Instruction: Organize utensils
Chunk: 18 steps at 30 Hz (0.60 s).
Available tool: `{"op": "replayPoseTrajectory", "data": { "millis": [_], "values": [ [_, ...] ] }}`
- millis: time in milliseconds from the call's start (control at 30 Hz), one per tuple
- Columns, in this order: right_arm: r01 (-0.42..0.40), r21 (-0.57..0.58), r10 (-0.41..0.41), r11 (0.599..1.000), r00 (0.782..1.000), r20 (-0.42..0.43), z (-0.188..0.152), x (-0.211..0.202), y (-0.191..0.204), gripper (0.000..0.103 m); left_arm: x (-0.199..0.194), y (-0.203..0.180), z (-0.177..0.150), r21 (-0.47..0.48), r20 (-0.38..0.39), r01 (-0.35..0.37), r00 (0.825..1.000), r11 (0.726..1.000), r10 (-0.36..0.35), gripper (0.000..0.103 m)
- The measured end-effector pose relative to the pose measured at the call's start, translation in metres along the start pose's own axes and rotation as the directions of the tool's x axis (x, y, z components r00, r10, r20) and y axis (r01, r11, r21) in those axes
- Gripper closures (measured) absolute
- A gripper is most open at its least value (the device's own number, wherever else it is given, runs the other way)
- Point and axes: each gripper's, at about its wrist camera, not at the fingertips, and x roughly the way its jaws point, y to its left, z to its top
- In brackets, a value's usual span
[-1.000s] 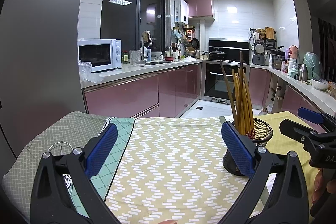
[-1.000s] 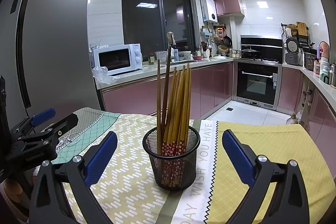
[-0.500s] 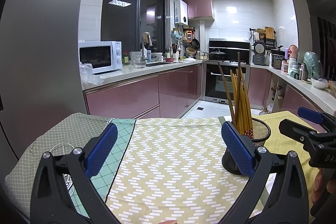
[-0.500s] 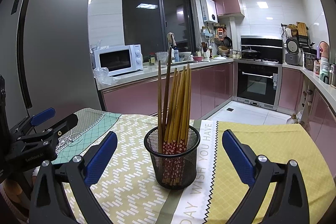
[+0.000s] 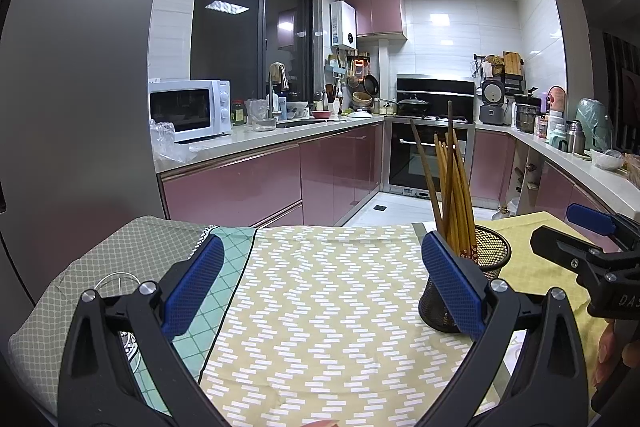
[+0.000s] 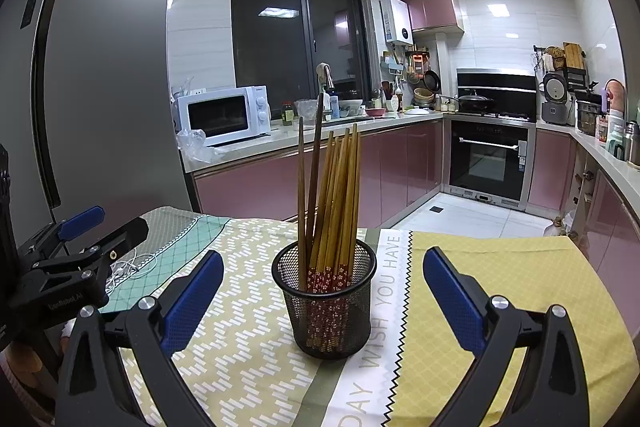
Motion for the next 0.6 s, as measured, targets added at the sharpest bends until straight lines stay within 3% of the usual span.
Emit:
{"op": "replayPoseTrajectory", "data": {
  "millis": [600],
  "values": [
    [0.001, 0.002, -0.001, 1.000, 1.000, 0.006, -0.0016, -0.0011, -0.0013, 0.006, -0.0006, 0.0001, 0.0016, -0.004, 0.002, 0.000, 1.000, 1.000, 0.000, 0.006]
  ]
}}
